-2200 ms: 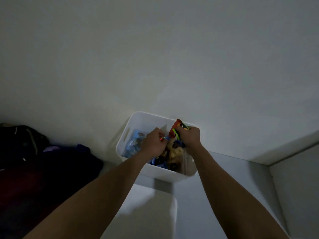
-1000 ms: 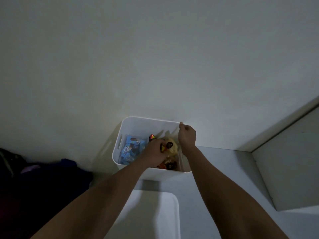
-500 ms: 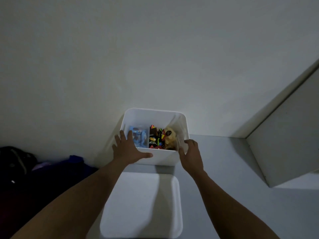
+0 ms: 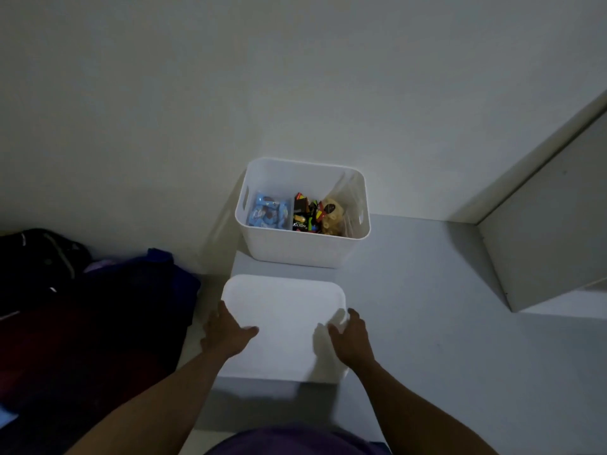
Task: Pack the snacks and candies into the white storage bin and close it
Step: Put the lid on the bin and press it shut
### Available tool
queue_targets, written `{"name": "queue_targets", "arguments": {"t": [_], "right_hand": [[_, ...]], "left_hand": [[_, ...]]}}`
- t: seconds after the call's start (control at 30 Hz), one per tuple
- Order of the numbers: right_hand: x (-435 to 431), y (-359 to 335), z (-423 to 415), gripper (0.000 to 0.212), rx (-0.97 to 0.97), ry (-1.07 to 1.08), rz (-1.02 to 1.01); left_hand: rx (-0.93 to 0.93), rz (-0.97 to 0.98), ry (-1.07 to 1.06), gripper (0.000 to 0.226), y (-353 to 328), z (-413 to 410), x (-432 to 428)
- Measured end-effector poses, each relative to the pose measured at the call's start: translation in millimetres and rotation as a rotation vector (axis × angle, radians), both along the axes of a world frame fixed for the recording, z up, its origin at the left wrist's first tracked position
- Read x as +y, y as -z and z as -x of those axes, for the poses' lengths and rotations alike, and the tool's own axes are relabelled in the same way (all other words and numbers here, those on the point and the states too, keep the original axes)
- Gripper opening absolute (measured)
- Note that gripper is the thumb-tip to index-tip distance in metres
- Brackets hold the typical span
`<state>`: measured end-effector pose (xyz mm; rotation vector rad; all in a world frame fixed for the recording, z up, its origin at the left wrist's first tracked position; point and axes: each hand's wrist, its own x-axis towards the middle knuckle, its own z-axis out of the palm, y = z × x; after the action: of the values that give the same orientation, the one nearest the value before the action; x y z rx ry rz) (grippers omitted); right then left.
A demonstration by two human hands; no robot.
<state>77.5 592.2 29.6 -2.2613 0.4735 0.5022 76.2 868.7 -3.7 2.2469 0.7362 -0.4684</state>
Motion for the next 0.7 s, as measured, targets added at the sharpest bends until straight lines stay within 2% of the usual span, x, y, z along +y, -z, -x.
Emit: {"name": "queue_targets", "arguments": {"t": [0.1, 0.17, 0.3, 0.4, 0.5, 0.57, 0.7], "right_hand": [[2.8, 6.6, 6.6, 0.08, 0.039, 0.038, 0.019], [4.0, 6.2, 6.3, 0.091, 0.059, 0.069, 0.012], [6.5, -3.0, 5.9, 0.128, 0.105, 0.03, 0.054], [3.0, -7.0, 9.6, 0.138, 0.089, 0.052, 0.066], [0.2, -7.4, 16.9, 0.123, 0.053, 0.091, 0.061], [0.1, -9.2, 20.9, 0.11, -0.046, 0.141, 0.034], [1.8, -25.2, 11.1, 0.103, -0.275, 0.231, 0.009]], "left_hand": [[0.017, 0.0, 0.017, 0.125, -1.8, 7.6, 1.3], [0.017, -0.011, 0.031, 0.124, -14.1, 9.4, -1.1], [-0.007, -0.061, 0.046, 0.136, -38.5, 12.6, -6.5], [-0.124, -0.079, 0.037, 0.147, -51.3, 15.9, -13.4], [-0.265, -0.096, -0.005, 0.148, -58.3, 19.0, -20.6], [-0.351, -0.095, -0.043, 0.148, -60.7, 18.8, -23.1], [-0.481, -0.078, -0.095, 0.143, -72.0, 5.3, -27.1]]}}
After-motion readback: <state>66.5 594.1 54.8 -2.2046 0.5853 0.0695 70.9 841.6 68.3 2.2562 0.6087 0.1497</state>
